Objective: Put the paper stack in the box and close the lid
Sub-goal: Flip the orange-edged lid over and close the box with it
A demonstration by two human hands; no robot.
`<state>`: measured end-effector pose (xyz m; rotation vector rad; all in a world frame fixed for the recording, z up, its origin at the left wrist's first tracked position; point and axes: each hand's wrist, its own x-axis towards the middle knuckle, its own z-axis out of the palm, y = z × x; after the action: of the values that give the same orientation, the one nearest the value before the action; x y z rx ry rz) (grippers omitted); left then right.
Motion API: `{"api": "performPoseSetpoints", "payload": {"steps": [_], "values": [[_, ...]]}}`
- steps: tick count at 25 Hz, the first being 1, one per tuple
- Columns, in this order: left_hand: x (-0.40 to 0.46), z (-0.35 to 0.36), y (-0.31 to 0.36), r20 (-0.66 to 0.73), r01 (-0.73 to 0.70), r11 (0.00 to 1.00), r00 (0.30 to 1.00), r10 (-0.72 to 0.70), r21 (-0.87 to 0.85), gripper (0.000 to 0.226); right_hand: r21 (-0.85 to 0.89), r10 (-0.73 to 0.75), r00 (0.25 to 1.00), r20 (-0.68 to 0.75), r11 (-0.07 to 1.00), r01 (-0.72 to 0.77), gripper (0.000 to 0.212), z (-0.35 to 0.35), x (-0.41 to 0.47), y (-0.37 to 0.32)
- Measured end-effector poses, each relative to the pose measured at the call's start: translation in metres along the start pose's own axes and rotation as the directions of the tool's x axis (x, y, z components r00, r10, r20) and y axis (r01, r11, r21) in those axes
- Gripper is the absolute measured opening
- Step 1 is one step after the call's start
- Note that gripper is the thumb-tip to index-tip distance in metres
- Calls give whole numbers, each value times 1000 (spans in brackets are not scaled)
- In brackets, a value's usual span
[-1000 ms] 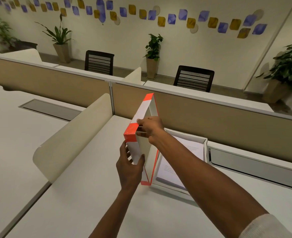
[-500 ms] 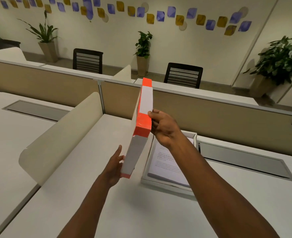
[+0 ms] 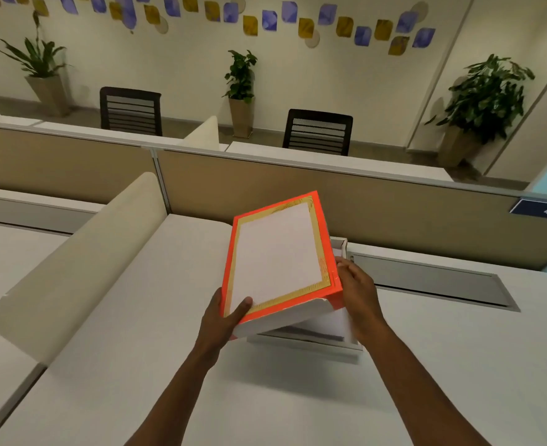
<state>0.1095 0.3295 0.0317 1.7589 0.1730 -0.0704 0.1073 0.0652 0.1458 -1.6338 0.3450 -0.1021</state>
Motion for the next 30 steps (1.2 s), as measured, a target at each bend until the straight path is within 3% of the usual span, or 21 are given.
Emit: {"api": "performPoseSetpoints", "payload": {"steps": [2, 5, 9, 16, 25, 30], "values": [[-1, 7, -4, 6, 7, 998, 1000, -7, 61, 102, -58, 23, 1000, -2, 998, -23, 37, -8, -2, 21], [2, 16, -7, 22, -32, 990, 999, 29, 139, 96, -304, 3, 1000, -12, 953, -7, 52, -21, -3, 59], [3, 26, -13, 83, -66, 979, 995, 51, 194, 93, -461, -4, 999, -48, 887, -19, 56, -35, -14, 105], [7, 42, -26, 127, -106, 967, 989, 78, 234, 92, -429, 66, 994, -90, 898, -98, 54, -47, -19, 147], [28, 62, -18, 129, -101, 961, 989, 69, 257, 88, -310, 92, 992, -85, 944, -114, 51, -55, 4, 149], [34, 67, -22, 119, -46, 950, 993, 9, 309, 101, -324, 89, 994, -68, 940, -106, 50, -53, 15, 148]]}}
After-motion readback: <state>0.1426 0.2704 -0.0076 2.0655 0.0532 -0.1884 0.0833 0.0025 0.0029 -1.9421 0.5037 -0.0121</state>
